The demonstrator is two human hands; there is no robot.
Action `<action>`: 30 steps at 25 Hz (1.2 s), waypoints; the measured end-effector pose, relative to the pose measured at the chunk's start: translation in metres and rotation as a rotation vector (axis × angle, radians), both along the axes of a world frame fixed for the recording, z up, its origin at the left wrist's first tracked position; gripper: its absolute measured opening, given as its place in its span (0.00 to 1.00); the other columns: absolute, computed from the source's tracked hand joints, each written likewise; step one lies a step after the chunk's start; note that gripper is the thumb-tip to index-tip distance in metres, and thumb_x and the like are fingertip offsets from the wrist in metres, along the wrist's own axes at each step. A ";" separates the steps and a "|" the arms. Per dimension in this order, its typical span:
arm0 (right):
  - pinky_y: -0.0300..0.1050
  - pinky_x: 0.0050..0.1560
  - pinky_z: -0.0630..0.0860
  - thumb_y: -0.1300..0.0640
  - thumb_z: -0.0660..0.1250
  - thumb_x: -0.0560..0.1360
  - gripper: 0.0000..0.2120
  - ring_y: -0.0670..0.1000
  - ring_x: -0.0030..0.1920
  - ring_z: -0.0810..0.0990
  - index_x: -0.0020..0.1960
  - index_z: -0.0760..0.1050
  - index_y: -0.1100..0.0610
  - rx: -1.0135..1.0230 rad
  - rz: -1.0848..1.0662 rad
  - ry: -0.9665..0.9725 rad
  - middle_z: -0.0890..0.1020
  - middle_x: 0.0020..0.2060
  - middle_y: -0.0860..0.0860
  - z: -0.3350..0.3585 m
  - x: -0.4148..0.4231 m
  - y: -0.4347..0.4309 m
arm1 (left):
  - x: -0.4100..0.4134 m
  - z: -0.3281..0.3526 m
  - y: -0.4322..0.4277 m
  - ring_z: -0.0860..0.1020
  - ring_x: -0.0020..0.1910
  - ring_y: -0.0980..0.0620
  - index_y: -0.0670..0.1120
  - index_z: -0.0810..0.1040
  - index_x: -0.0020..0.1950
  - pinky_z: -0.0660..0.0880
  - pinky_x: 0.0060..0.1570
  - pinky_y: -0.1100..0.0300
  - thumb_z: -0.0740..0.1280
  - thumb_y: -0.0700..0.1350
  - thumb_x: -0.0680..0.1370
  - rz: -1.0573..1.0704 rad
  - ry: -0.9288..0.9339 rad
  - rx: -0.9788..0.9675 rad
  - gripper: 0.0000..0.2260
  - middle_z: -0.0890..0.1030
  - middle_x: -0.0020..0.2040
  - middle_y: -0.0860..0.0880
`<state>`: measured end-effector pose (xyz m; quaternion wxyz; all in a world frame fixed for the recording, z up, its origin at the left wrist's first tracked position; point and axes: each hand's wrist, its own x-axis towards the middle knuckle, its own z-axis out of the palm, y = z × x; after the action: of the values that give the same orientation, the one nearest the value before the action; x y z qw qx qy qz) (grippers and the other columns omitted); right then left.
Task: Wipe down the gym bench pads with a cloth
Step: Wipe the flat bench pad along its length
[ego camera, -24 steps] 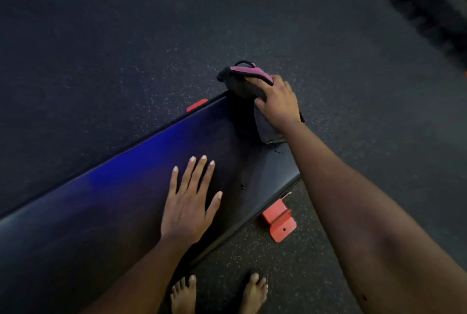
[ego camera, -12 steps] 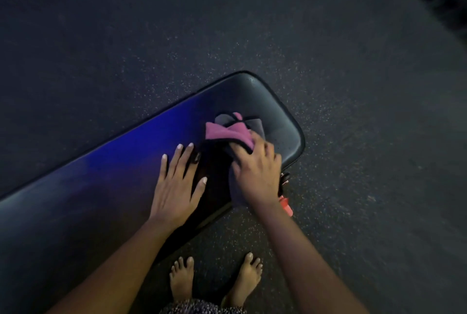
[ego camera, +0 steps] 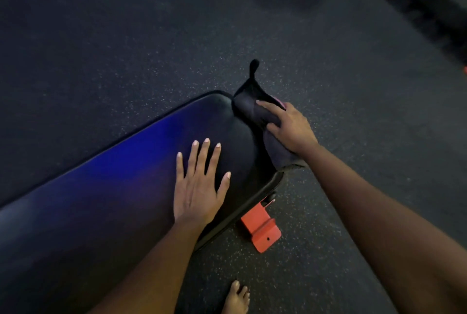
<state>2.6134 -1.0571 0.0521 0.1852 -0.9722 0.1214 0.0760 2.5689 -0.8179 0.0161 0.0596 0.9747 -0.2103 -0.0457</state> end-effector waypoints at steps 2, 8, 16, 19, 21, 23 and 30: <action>0.51 0.59 0.70 0.55 0.62 0.74 0.27 0.60 0.59 0.73 0.70 0.62 0.39 0.068 0.050 -0.057 0.72 0.61 0.56 0.006 0.015 -0.004 | -0.002 -0.002 0.000 0.52 0.76 0.47 0.50 0.52 0.75 0.46 0.71 0.45 0.46 0.59 0.78 -0.002 0.000 0.020 0.28 0.57 0.76 0.45; 0.51 0.64 0.67 0.43 0.66 0.73 0.27 0.58 0.64 0.69 0.70 0.62 0.39 0.279 0.285 0.120 0.71 0.63 0.56 -0.001 0.111 0.038 | 0.000 -0.004 0.001 0.51 0.76 0.48 0.50 0.53 0.76 0.47 0.72 0.45 0.49 0.58 0.77 -0.008 0.019 0.034 0.28 0.57 0.76 0.46; 0.53 0.69 0.64 0.38 0.69 0.68 0.32 0.53 0.69 0.68 0.68 0.59 0.31 0.655 -0.060 0.167 0.70 0.69 0.44 -0.029 0.061 -0.001 | 0.002 -0.005 0.001 0.51 0.75 0.47 0.50 0.53 0.75 0.43 0.72 0.47 0.50 0.58 0.76 -0.005 0.011 0.039 0.28 0.57 0.76 0.45; 0.52 0.70 0.64 0.40 0.70 0.68 0.31 0.50 0.69 0.67 0.67 0.59 0.30 0.704 -0.167 0.140 0.70 0.68 0.43 -0.031 0.009 -0.011 | 0.001 -0.004 0.000 0.51 0.75 0.47 0.50 0.53 0.75 0.44 0.72 0.46 0.49 0.58 0.76 -0.014 0.019 0.048 0.28 0.58 0.76 0.45; 0.50 0.70 0.65 0.42 0.70 0.69 0.31 0.47 0.68 0.68 0.67 0.61 0.30 0.730 -0.244 0.098 0.71 0.67 0.41 -0.029 -0.022 -0.011 | 0.001 -0.004 0.001 0.52 0.75 0.46 0.50 0.53 0.75 0.45 0.72 0.45 0.48 0.58 0.76 -0.016 0.021 0.053 0.28 0.58 0.76 0.45; 0.44 0.68 0.65 0.46 0.71 0.70 0.30 0.42 0.67 0.68 0.68 0.62 0.33 0.766 -0.387 0.004 0.71 0.66 0.37 -0.027 -0.056 -0.001 | 0.001 -0.004 0.001 0.52 0.75 0.46 0.49 0.54 0.75 0.45 0.72 0.45 0.48 0.58 0.77 -0.016 0.020 0.047 0.28 0.59 0.75 0.44; 0.45 0.67 0.66 0.50 0.68 0.74 0.33 0.46 0.68 0.67 0.72 0.55 0.36 0.949 -1.152 -0.410 0.67 0.67 0.39 -0.028 -0.125 0.119 | 0.000 0.002 0.001 0.51 0.76 0.45 0.48 0.51 0.75 0.45 0.72 0.43 0.45 0.59 0.77 -0.032 0.057 -0.024 0.29 0.57 0.76 0.44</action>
<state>2.4883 -0.9377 0.0241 0.6112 -0.5667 0.5259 -0.1699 2.5694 -0.8169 0.0180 0.0767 0.9688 -0.2244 -0.0716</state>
